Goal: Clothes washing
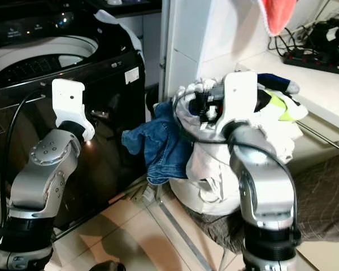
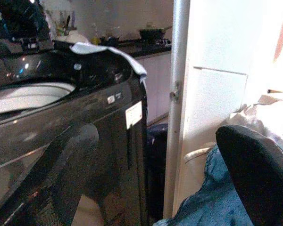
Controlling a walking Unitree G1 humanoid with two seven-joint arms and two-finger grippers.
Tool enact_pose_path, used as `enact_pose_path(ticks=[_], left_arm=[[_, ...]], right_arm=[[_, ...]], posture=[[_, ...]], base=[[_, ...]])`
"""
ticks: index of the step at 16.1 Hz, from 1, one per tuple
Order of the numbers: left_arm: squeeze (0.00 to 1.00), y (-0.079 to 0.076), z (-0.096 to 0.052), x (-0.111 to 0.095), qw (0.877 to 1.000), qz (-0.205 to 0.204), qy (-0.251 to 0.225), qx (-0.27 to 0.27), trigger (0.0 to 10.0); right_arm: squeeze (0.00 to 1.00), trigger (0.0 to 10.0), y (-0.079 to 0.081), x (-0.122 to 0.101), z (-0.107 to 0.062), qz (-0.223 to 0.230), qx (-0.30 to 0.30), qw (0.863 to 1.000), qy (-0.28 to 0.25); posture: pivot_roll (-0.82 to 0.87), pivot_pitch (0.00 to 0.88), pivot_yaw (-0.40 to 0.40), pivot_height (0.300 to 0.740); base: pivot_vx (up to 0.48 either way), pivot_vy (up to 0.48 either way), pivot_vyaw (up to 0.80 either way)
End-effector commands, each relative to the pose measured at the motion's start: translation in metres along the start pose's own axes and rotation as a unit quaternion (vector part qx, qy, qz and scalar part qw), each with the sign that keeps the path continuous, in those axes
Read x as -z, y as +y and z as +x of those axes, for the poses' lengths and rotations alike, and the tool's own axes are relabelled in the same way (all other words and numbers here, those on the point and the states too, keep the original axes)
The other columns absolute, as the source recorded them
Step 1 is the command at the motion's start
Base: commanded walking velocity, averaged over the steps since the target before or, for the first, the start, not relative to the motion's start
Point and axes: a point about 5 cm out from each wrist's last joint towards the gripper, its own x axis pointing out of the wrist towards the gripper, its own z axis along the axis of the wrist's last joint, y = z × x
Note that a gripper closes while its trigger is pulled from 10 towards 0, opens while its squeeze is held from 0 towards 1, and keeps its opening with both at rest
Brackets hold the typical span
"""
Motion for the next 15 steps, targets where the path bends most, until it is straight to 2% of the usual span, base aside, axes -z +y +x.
enact_pose_path(ticks=[1,2,3,5,6,7,8,13,14,15], left_arm=[[0.0,-0.004,0.0,0.0,1.0,0.015,0.0,0.023,10.0],[0.0,-0.007,-0.005,0.008,0.999,0.018,0.015,0.037,10.0],[0.0,-0.009,-0.016,0.026,0.997,0.031,0.047,0.056,10.0],[0.0,-0.007,-0.035,0.04,0.992,0.066,0.077,0.075,10.0],[0.0,-0.006,-0.038,0.041,0.992,0.058,0.082,0.075,10.0],[0.0,-0.003,-0.04,0.042,0.992,0.053,0.089,0.076,10.0],[0.0,0.003,-0.041,0.041,0.991,0.059,0.095,0.074,10.0],[0.0,0.014,-0.048,0.039,0.988,0.071,0.105,0.083,10.0],[0.0,0.016,-0.048,0.036,0.99,0.062,0.104,0.076,10.0],[0.0,0.02,-0.045,0.028,0.993,0.047,0.089,0.066,10.0]], right_arm=[[0.0,10.0,0.008,0.02,-0.01,-0.036,-0.053,0.996,0.058],[0.0,10.0,0.009,0.036,-0.02,-0.063,-0.075,0.991,0.088],[0.0,10.0,0.005,0.059,-0.042,-0.085,-0.094,0.983,0.132],[0.0,10.0,-0.017,0.068,-0.072,-0.076,-0.074,0.981,0.161],[0.0,10.0,-0.026,0.066,-0.078,-0.073,-0.06,0.981,0.168],[0.0,10.0,-0.043,0.062,-0.083,-0.078,-0.033,0.981,0.173],[0.0,10.0,-0.069,0.053,-0.088,-0.087,0.003,0.981,0.172],[0.0,10.0,-0.126,0.043,-0.106,-0.14,0.085,0.967,0.197],[0.0,10.0,-0.133,0.038,-0.107,-0.124,0.1,0.969,0.188],[0.0,10.0,-0.137,0.027,-0.104,-0.078,0.111,0.979,0.155]], posture=[[0.02,0.0,-0.027,0.74],[0.03,0.0,-0.027,0.74],[0.03,0.0,-0.024,0.74],[0.02,0.0,-0.019,0.74],[0.02,0.0,-0.012,0.74],[0.01,0.0,-0.008,0.74],[0.01,0.0,-0.007,0.74],[0.01,0.0,-0.014,0.74],[0.01,0.0,-0.016,0.74],[0.01,0.0,-0.016,0.74]], base=[[0.0,0.0,0.0],[0.0,0.0,0.0],[0.0,0.0,0.0],[0.0,0.0,0.0],[0.0,0.0,0.0],[0.0,0.0,0.0],[0.0,0.0,0.0],[0.0,0.0,0.0],[0.0,0.0,0.0],[0.0,0.0,0.0]])
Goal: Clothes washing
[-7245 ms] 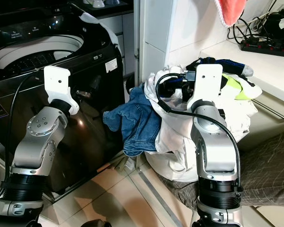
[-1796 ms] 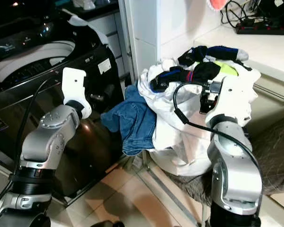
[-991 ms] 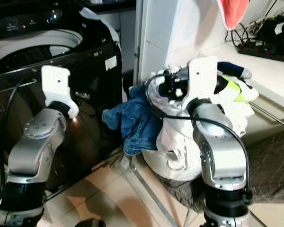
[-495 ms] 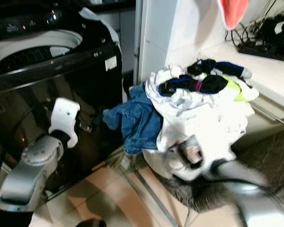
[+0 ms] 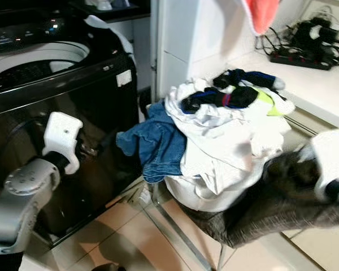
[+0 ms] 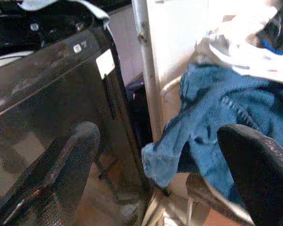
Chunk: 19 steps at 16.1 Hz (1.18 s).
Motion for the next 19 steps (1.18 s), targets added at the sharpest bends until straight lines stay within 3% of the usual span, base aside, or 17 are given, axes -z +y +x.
enact_pose_path(ticks=[1,3,6,8,11,13,14,16,19], left_arm=[[0.0,0.002,0.0,-0.012,1.0,-0.006,-0.022,-0.005,10.0],[0.0,0.003,0.003,-0.021,0.999,-0.014,-0.037,-0.012,10.0],[0.0,0.001,-0.001,-0.026,0.999,-0.009,-0.037,-0.004,10.0],[0.0,0.0,-0.007,-0.026,1.0,-0.009,-0.026,0.009,10.0],[0.0,-0.011,-0.027,-0.018,0.999,-0.015,0.018,0.044,10.0],[0.0,-0.015,-0.039,-0.01,0.997,-0.018,0.045,0.056,10.0],[0.0,-0.018,-0.051,-0.003,0.995,-0.019,0.069,0.066,10.0],[0.0,-0.02,-0.058,0.002,0.993,-0.021,0.086,0.072,10.0],[0.0,-0.022,-0.061,-0.001,0.993,-0.024,0.093,0.074,10.0]], right_arm=[[0.0,10.0,-0.002,-0.007,-0.001,0.031,0.003,0.999,-0.015],[0.0,10.0,0.005,-0.019,0.003,0.101,-0.002,0.994,-0.051],[0.0,10.0,0.009,-0.022,-0.001,0.149,-0.006,0.987,-0.06],[0.0,10.0,0.016,-0.019,-0.011,0.157,-0.012,0.986,-0.054],[0.0,10.0,0.032,-0.011,-0.042,0.177,-0.026,0.983,-0.033],[0.0,10.0,0.036,-0.005,-0.056,0.171,-0.035,0.985,-0.017],[0.0,10.0,0.036,-0.001,-0.07,0.164,-0.04,0.986,-0.004],[0.0,10.0,0.032,0.005,-0.079,0.162,-0.036,0.986,0.014],[0.0,10.0,0.025,0.011,-0.088,0.157,-0.026,0.987,0.035]], posture=[[0.01,0.0,-0.016,0.74],[0.02,0.0,-0.018,0.74],[0.03,0.0,0.0,0.74],[0.02,0.0,0.019,0.74],[0.01,0.0,0.05,0.74],[0.01,0.047,0.056,0.74],[0.0,0.089,0.063,0.74],[-0.01,0.107,0.064,0.74],[-0.01,0.1,0.061,0.74]], base=[[0.0,0.0,0.0],[0.0,0.0,0.0],[0.0,0.0,0.0],[0.0,0.0,0.0],[0.0,0.0,0.0],[0.0,0.0,0.0],[0.0,0.0,0.0],[0.0,0.0,0.0],[0.0,0.0,0.0]])
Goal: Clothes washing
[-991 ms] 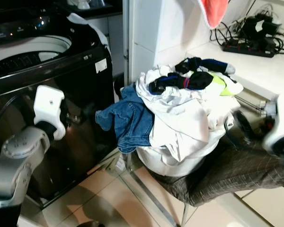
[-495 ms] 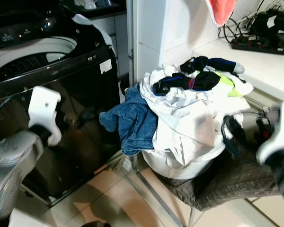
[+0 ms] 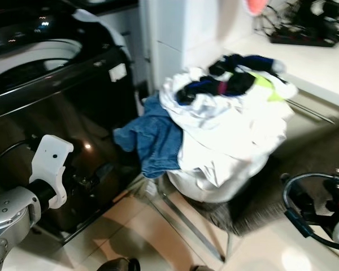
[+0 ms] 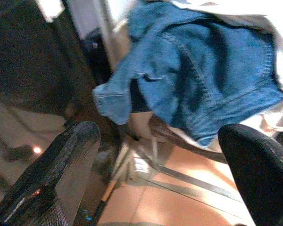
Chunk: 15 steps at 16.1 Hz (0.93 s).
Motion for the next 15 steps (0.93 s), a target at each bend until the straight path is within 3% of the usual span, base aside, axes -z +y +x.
enact_pose_path(ticks=[1,3,5,7,10,11,12,14,15], left_arm=[[0.0,0.0,-0.002,-0.003,1.0,0.004,-0.002,-0.002,10.0],[0.0,0.002,-0.008,-0.002,1.0,0.002,0.006,-0.008,10.0],[0.0,0.001,-0.011,0.0,1.0,0.001,0.01,-0.009,10.0],[0.0,0.001,-0.008,-0.003,1.0,-0.003,-0.001,-0.014,10.0],[0.0,0.006,0.012,-0.02,0.998,-0.036,-0.045,-0.026,10.0],[0.0,0.01,0.027,-0.032,0.996,-0.049,-0.074,-0.026,10.0],[0.0,0.011,0.039,-0.045,0.994,-0.032,-0.101,-0.029,10.0],[0.0,0.011,0.052,-0.066,0.989,-0.002,-0.142,-0.034,10.0],[0.0,0.009,0.055,-0.074,0.987,-0.017,-0.16,-0.009,10.0]], right_arm=[[0.0,10.0,0.001,-0.002,-0.005,-0.011,0.0,1.0,-0.005],[0.0,10.0,0.007,0.002,-0.01,-0.029,-0.074,0.997,0.024],[0.0,10.0,0.01,0.002,-0.014,-0.033,-0.105,0.993,0.031],[0.0,10.0,0.013,-0.01,-0.009,-0.034,-0.117,0.993,-0.013],[0.0,10.0,0.016,-0.036,0.009,0.004,-0.104,0.989,-0.101],[0.0,10.0,0.023,-0.05,0.022,0.015,-0.106,0.984,-0.14],[0.0,10.0,0.031,-0.061,0.034,0.029,-0.11,0.98,-0.164],[0.0,10.0,0.038,-0.066,0.054,0.045,-0.102,0.981,-0.16],[0.0,10.0,0.044,-0.066,0.058,0.04,-0.128,0.979,-0.152]], posture=[[-0.01,0.1,0.061,0.74],[0.01,0.116,0.048,0.74],[0.01,0.119,0.043,0.74],[0.01,0.08,0.05,0.74],[-0.01,0.0,0.065,0.74],[-0.02,0.0,0.073,0.74],[-0.02,0.0,0.074,0.74],[-0.01,0.0,0.076,0.74],[-0.01,0.0,0.073,0.74]], base=[[0.0,0.0,0.0],[0.0,0.0,0.0],[0.0,0.0,0.0],[0.0,0.0,0.0],[0.0,0.0,0.0],[0.0,0.0,0.0],[0.0,0.0,0.0],[0.0,0.0,0.0],[0.0,0.0,0.0]])
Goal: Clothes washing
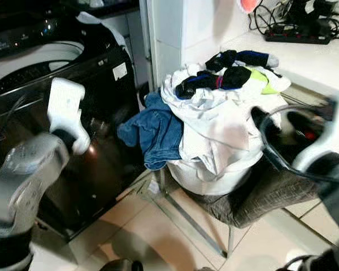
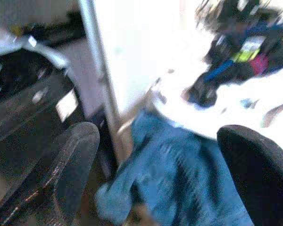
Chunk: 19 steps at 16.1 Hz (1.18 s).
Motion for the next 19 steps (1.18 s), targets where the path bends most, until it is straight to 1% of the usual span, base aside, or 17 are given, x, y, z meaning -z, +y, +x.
enact_pose_path(ticks=[1,2,3,4,6,7,8,9,10,11,12,13,14,15,16,18,19], left_arm=[[0.0,0.005,0.0,0.003,1.0,-0.007,0.006,0.003,10.0],[0.0,0.008,-0.001,0.013,1.0,0.016,0.019,-0.008,10.0],[0.0,0.011,-0.003,0.025,0.999,0.027,0.037,-0.016,10.0],[0.0,0.013,-0.007,0.047,0.997,0.033,0.067,-0.023,10.0],[0.0,0.019,-0.023,0.104,0.988,0.026,0.136,-0.07,10.0],[0.0,0.02,-0.032,0.119,0.983,0.028,0.161,-0.08,10.0],[0.0,0.018,-0.041,0.131,0.981,0.04,0.18,-0.067,10.0],[0.0,0.016,-0.047,0.137,0.979,0.041,0.192,-0.058,10.0],[0.0,0.012,-0.059,0.142,0.978,0.026,0.199,-0.047,10.0],[0.0,0.011,-0.061,0.141,0.98,0.019,0.194,-0.048,10.0],[0.0,0.01,-0.064,0.141,0.982,0.008,0.183,-0.055,10.0],[0.0,0.012,-0.064,0.142,0.982,0.01,0.176,-0.069,10.0],[0.0,0.013,-0.062,0.141,0.982,0.019,0.171,-0.079,10.0],[0.0,0.015,-0.057,0.138,0.983,0.018,0.161,-0.09,10.0],[0.0,0.018,-0.048,0.125,0.986,0.013,0.129,-0.102,10.0],[0.0,0.024,-0.03,0.097,0.991,0.027,0.062,-0.112,10.0],[0.0,0.026,-0.021,0.085,0.992,0.036,0.041,-0.109,10.0]], right_arm=[[0.0,10.0,0.006,0.005,0.0,-0.027,-0.033,0.999,0.031],[0.0,10.0,0.008,0.02,-0.003,-0.081,-0.041,0.992,0.086],[0.0,10.0,0.004,0.031,-0.005,-0.102,-0.029,0.988,0.116],[0.0,10.0,0.0,0.05,-0.007,-0.13,-0.012,0.98,0.153],[0.0,10.0,-0.007,0.092,-0.01,-0.108,0.013,0.973,0.204],[0.0,10.0,-0.005,0.104,-0.015,-0.101,-0.002,0.967,0.233],[0.0,10.0,-0.001,0.114,-0.022,-0.096,-0.035,0.959,0.263],[0.0,10.0,0.001,0.122,-0.031,-0.097,-0.065,0.948,0.296],[0.0,10.0,0.004,0.132,-0.048,-0.104,-0.124,0.929,0.332],[0.0,10.0,0.006,0.132,-0.048,-0.097,-0.138,0.933,0.318],[0.0,10.0,0.009,0.128,-0.044,-0.086,-0.148,0.948,0.268],[0.0,10.0,0.01,0.125,-0.036,-0.079,-0.127,0.962,0.228],[0.0,10.0,0.01,0.124,-0.029,-0.078,-0.109,0.97,0.203],[0.0,10.0,0.011,0.119,-0.016,-0.075,-0.074,0.983,0.153],[0.0,10.0,0.011,0.11,-0.006,-0.073,-0.037,0.991,0.101],[0.0,10.0,0.005,0.083,0.014,-0.062,0.042,0.997,0.005],[0.0,10.0,0.002,0.071,0.023,-0.066,0.069,0.995,-0.021]], posture=[[-0.01,0.0,0.068,0.74],[0.0,0.0,0.064,0.74],[0.0,0.0,0.058,0.74],[0.0,0.0,0.054,0.74],[-0.01,0.0,0.05,0.74],[0.0,0.0,0.047,0.74],[-0.01,0.0,0.044,0.74],[0.0,0.0,0.041,0.74],[0.0,0.0,0.038,0.74],[0.0,0.0,0.035,0.74],[0.01,0.0,0.027,0.74],[0.01,0.0,0.025,0.74],[0.02,0.0,0.023,0.74],[0.02,0.0,0.022,0.74],[0.03,0.0,0.021,0.74],[0.02,0.0,0.028,0.74],[0.02,0.0,0.03,0.74]], base=[[0.0,0.0,0.0],[0.0,0.0,0.0],[0.0,0.0,0.0],[0.0,0.0,0.0],[0.0,0.0,0.0],[0.0,0.0,0.0],[0.0,0.0,0.0],[0.0,0.0,0.0],[0.0,0.0,0.0],[0.0,0.0,0.0],[0.0,0.0,0.0],[0.0,0.0,0.0],[0.0,0.0,0.0],[0.0,0.0,0.0],[0.0,0.0,0.0],[0.0,0.0,0.0],[0.0,0.0,0.0]])
